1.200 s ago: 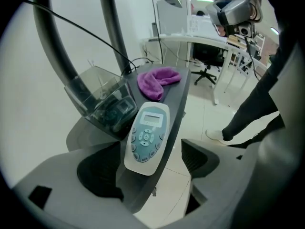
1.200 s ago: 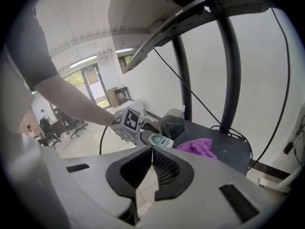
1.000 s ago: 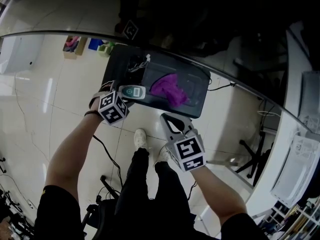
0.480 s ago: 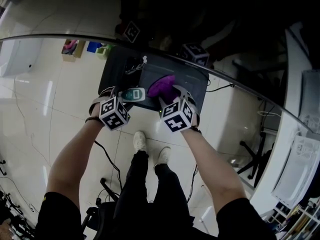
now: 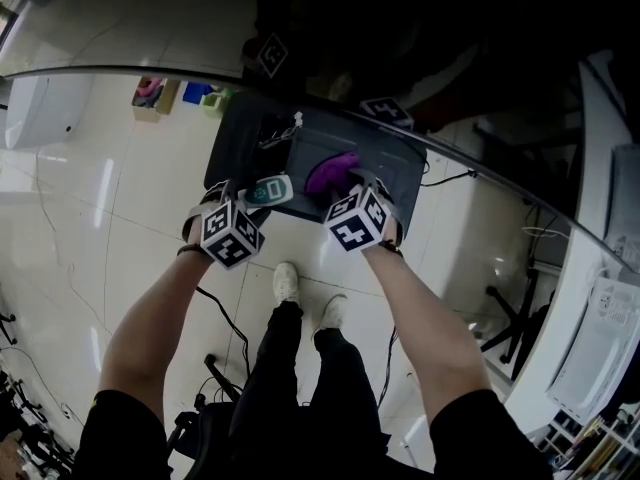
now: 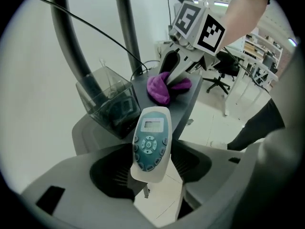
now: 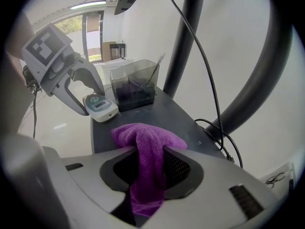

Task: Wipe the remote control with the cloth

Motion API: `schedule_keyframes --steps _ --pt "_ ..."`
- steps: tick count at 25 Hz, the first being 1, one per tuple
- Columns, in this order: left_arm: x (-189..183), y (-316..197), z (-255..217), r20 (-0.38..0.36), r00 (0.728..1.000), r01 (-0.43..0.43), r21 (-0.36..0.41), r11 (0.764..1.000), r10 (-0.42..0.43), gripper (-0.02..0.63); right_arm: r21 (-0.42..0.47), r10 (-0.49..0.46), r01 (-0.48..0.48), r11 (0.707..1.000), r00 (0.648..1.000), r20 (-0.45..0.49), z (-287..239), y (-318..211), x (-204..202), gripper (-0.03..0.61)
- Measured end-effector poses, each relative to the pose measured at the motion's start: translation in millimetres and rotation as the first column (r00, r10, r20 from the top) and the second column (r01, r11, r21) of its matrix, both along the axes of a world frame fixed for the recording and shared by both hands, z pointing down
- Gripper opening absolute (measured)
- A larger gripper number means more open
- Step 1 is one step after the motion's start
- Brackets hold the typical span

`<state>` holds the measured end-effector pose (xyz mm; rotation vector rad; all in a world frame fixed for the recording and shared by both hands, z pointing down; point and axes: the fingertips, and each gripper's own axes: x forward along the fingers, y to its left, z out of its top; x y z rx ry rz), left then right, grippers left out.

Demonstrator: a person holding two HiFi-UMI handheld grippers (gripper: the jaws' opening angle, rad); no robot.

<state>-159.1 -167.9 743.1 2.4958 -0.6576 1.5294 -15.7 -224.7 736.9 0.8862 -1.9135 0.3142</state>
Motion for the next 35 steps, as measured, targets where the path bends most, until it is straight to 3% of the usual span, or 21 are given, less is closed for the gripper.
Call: schedule_keyframes --steps 7,11,14,17,22,26,30,35 --pt "4 7 -36 -0.024 0.999 0.039 0.117 0.992 -0.036 0.255 0.078 0.037 -0.047 0.996 0.991 0.128 -48 15 -3 0.118" --pt "17 14 -87 -0.06 0.997 0.05 0.209 0.977 -0.038 0.255 0.172 0.021 -0.072 0.983 0.958 0.285 -128 34 -13 0.118" --pt "30 25 -137 -0.084 0.996 0.062 0.287 0.956 -0.04 0.255 0.284 -0.069 -0.037 0.958 0.933 0.354 -211 58 -28 0.118" --pt "46 37 -197 -0.1 0.993 0.096 0.37 0.924 -0.063 0.255 0.374 -0.202 0.078 0.924 0.931 0.304 -277 88 -53 0.118" --pt "71 60 -283 -0.108 0.992 0.114 0.5 0.859 -0.069 0.253 0.434 -0.334 0.257 0.864 0.936 0.111 -323 124 -70 0.118" --pt "78 79 -329 -0.1 0.993 0.113 0.569 0.815 -0.068 0.253 0.501 -0.307 0.255 0.827 0.952 0.021 -364 132 -46 0.118" --pt "79 87 -359 -0.1 0.992 0.122 0.613 0.781 -0.077 0.253 0.579 -0.236 0.185 0.794 0.972 0.014 -404 130 -16 0.118" --pt "86 101 -386 -0.09 0.994 0.105 0.655 0.749 -0.061 0.253 0.623 -0.326 0.252 0.74 0.945 0.005 -434 166 -45 0.118"
